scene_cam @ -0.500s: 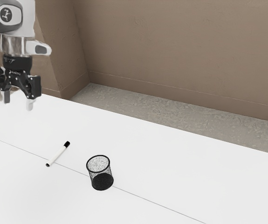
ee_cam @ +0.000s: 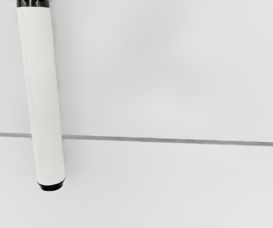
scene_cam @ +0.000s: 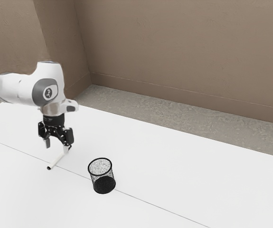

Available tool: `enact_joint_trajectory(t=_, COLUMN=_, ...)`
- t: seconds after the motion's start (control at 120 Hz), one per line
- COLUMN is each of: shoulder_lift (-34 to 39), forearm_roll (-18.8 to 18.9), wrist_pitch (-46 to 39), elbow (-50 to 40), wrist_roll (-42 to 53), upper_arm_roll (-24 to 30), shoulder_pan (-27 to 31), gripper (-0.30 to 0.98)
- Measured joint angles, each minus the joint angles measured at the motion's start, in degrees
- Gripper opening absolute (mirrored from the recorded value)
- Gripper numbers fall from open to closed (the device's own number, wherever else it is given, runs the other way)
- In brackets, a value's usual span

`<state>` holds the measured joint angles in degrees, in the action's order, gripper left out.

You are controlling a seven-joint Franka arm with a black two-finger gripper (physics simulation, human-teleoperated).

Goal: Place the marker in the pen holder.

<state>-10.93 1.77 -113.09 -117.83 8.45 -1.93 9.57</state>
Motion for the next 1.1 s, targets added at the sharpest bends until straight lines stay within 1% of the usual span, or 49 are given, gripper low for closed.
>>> enact_joint_trajectory(t=0.167, shoulder_lift=-3.5, forearm_roll=-0.7, wrist_pitch=-12.4, elbow=-1.6, wrist_roll=5.9, upper_arm_roll=-0.1, shoulder_pan=0.3, gripper=0.67)
enact_joint_trajectory(t=0.375, shoulder_lift=-6.0, forearm_roll=-1.0, wrist_pitch=-19.6, elbow=-1.1, wrist_roll=12.4, upper_arm_roll=-0.1, shoulder_pan=1.5, gripper=0.67)
enact_joint_trajectory(t=0.575, shoulder_lift=-9.4, forearm_roll=-3.3, wrist_pitch=-22.5, elbow=0.2, wrist_roll=16.8, upper_arm_roll=-1.0, shoulder_pan=2.4, gripper=0.67)
enact_joint_trajectory(t=0.775, shoulder_lift=-13.7, forearm_roll=-4.4, wrist_pitch=-24.0, elbow=4.1, wrist_roll=19.9, upper_arm_roll=-1.3, shoulder_pan=3.0, gripper=0.67)
enact_joint_trajectory(t=0.883, shoulder_lift=-14.5, forearm_roll=-4.9, wrist_pitch=-24.4, elbow=4.7, wrist_roll=21.3, upper_arm_roll=-1.3, shoulder_pan=3.7, gripper=0.66)
enact_joint_trajectory(t=1.0, shoulder_lift=-14.4, forearm_roll=-5.3, wrist_pitch=-24.6, elbow=4.8, wrist_roll=22.5, upper_arm_roll=-1.3, shoulder_pan=3.7, gripper=0.61)
enact_joint_trajectory(t=1.1, shoulder_lift=-14.2, forearm_roll=-5.6, wrist_pitch=-24.6, elbow=4.7, wrist_roll=23.3, upper_arm_roll=-1.3, shoulder_pan=3.7, gripper=0.47)
